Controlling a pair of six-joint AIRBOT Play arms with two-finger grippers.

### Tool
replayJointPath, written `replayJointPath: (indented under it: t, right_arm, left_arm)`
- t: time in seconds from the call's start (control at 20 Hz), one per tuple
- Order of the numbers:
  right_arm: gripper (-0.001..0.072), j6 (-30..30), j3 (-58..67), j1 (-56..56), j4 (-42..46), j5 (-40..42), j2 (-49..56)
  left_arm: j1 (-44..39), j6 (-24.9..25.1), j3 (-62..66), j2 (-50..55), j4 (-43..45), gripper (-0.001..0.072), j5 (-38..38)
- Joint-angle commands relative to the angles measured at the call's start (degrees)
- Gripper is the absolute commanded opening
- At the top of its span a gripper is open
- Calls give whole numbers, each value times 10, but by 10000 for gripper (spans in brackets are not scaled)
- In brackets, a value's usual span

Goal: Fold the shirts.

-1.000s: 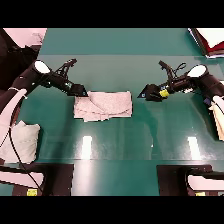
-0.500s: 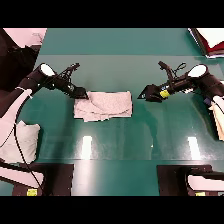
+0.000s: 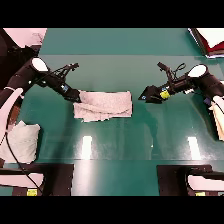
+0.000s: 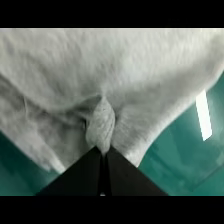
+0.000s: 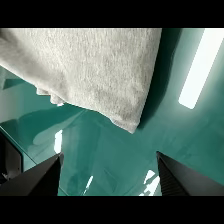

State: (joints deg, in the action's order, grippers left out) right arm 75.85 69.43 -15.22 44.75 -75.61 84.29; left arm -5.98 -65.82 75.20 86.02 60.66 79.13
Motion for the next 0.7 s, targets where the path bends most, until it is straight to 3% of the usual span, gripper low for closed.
replayJointPath:
  t: [0.0, 0.05, 0.1, 0.15, 0.25, 0.4, 0.45, 0.5, 0.55, 0.6, 0.65]
  right_arm:
    - [648, 0, 0, 0, 0, 5, 0]
    - [648, 0, 0, 0, 0, 12, 0]
    - [648, 0, 0, 0, 0, 22, 0]
    - [649, 0, 0, 0, 0, 36, 0]
    - [650, 0, 0, 0, 0, 66, 2]
    - [650, 2, 0, 0, -3, 84, 35]
    - [650, 2, 0, -2, -3, 84, 54]
    - [650, 2, 0, -7, -5, 88, 75]
    - [650, 2, 0, -12, -19, 94, 95]
    - [649, 0, 0, -20, -50, 102, 115]
    - [649, -14, 0, -29, -86, 111, 133]
  left_arm:
    - [1, -18, -28, -44, 36, 25, 94]
    - [1, -19, -41, -48, 36, 267, 106]
    - [1, -26, -50, -49, 36, 641, 99]
    - [1, -35, -56, -49, 37, 708, 84]
    - [1, -49, -51, -49, 32, 709, 36]
    - [1, -77, -19, -49, 4, 708, -25]
    - [1, -77, -7, -49, -14, 582, -36]
    - [1, -72, 5, -49, -31, 284, -43]
    - [1, -64, 14, -49, -47, 87, -50]
    - [1, -54, 22, -49, -64, 22, -56]
    - [1, -54, 26, -49, -76, 23, -65]
